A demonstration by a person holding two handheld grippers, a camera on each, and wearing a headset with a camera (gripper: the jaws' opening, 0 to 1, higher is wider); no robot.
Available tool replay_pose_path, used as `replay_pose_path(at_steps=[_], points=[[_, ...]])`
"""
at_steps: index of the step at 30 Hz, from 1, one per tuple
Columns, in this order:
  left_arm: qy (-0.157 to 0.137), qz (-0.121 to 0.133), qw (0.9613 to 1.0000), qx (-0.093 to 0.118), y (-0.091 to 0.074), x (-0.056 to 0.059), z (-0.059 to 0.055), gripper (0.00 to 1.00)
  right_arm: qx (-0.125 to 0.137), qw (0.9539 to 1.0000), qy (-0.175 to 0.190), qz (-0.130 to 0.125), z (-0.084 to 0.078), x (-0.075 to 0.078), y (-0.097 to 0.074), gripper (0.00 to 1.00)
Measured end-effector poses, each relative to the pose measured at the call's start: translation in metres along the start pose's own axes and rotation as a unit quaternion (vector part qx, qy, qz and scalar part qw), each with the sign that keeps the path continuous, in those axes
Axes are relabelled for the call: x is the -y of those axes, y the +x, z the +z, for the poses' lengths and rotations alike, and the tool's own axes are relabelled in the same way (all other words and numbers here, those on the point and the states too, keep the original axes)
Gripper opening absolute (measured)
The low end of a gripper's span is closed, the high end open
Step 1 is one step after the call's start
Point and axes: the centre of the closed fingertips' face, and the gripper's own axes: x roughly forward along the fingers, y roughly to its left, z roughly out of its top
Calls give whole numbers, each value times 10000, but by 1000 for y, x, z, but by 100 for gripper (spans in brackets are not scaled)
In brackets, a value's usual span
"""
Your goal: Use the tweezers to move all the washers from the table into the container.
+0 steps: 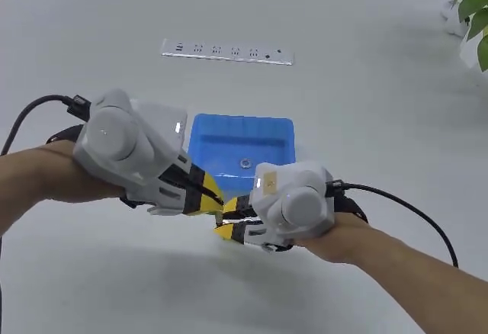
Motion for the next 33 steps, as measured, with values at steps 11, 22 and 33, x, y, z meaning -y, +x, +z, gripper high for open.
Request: replay_pose_path(at_steps=[11, 22, 33], points=[[5, -17, 10000, -3, 0, -2, -1, 5, 2, 10000, 41, -9, -1, 0, 1, 12], [7, -48, 10000, 11, 1, -1, 0, 5, 10, 9999, 110, -4, -1, 0, 1, 12], [-4, -40, 10000, 15, 0, -2, -1, 5, -4, 9999, 170, 14, -1, 0, 1, 10]])
